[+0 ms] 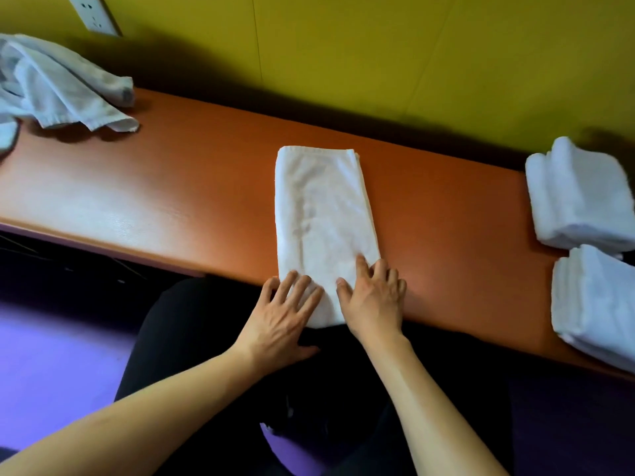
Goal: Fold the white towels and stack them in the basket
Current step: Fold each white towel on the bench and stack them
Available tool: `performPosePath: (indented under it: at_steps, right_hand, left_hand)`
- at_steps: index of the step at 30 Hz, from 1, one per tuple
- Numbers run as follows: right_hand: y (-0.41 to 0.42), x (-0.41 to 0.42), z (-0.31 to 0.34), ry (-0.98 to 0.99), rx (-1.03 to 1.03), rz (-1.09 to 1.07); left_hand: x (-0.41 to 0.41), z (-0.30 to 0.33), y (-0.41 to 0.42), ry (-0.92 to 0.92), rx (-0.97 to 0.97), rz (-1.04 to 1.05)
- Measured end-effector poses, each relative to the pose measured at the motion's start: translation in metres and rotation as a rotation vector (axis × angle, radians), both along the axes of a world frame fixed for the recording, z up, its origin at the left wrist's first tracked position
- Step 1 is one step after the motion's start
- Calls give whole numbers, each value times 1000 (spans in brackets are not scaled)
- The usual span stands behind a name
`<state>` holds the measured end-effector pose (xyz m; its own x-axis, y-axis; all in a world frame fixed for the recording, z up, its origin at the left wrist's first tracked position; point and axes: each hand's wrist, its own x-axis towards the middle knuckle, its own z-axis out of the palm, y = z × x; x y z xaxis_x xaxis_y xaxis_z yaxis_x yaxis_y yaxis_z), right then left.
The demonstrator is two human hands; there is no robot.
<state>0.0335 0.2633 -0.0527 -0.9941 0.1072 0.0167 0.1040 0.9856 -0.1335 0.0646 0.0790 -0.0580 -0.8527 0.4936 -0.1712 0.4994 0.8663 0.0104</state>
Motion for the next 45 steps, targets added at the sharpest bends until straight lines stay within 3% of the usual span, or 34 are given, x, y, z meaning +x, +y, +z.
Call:
performPosePath:
  at_steps: [4, 8, 11, 15, 19, 23, 25, 28, 30, 33, 36, 39, 45]
  right_hand:
    - [5, 3, 5, -28, -62, 4]
    - [19, 14, 9, -56, -197, 45]
    - [38, 26, 18, -69, -316, 134]
    - [55, 41, 34, -100, -432, 267]
    - [60, 47, 42, -23, -658, 169]
    - [58, 51, 63, 46, -1076, 101]
    - [54, 46, 66, 82, -1183, 77]
    - [48, 32, 57, -57, -1356, 64]
    - [43, 17, 47, -117, -1314, 5]
    - [36, -13, 39, 14, -1127, -74]
    - [27, -45, 42, 135, -1057, -73]
    - [21, -69, 38, 193, -976, -95]
    - [9, -84, 9, 122, -755, -256]
  left_hand:
    - [-6, 0, -8, 59, 66, -20]
    - [-10, 15, -10, 7, 361, 54]
    - [-7, 33, -18, -115, 668, 223]
    - [1, 53, -34, -215, 884, 433]
    - [8, 65, -39, -245, 1005, 462]
    - [3, 68, -41, -232, 1172, 558]
    - [-4, 71, -37, -235, 1249, 618]
    - [-21, 71, -31, -212, 1309, 666]
    - [-38, 70, -28, -186, 1323, 713]
    - [-66, 70, -26, -210, 1349, 810]
    - [-84, 71, -27, -239, 1336, 702]
    - [-100, 59, -30, -171, 1181, 607]
    - [-112, 23, -27, 44, 867, 737]
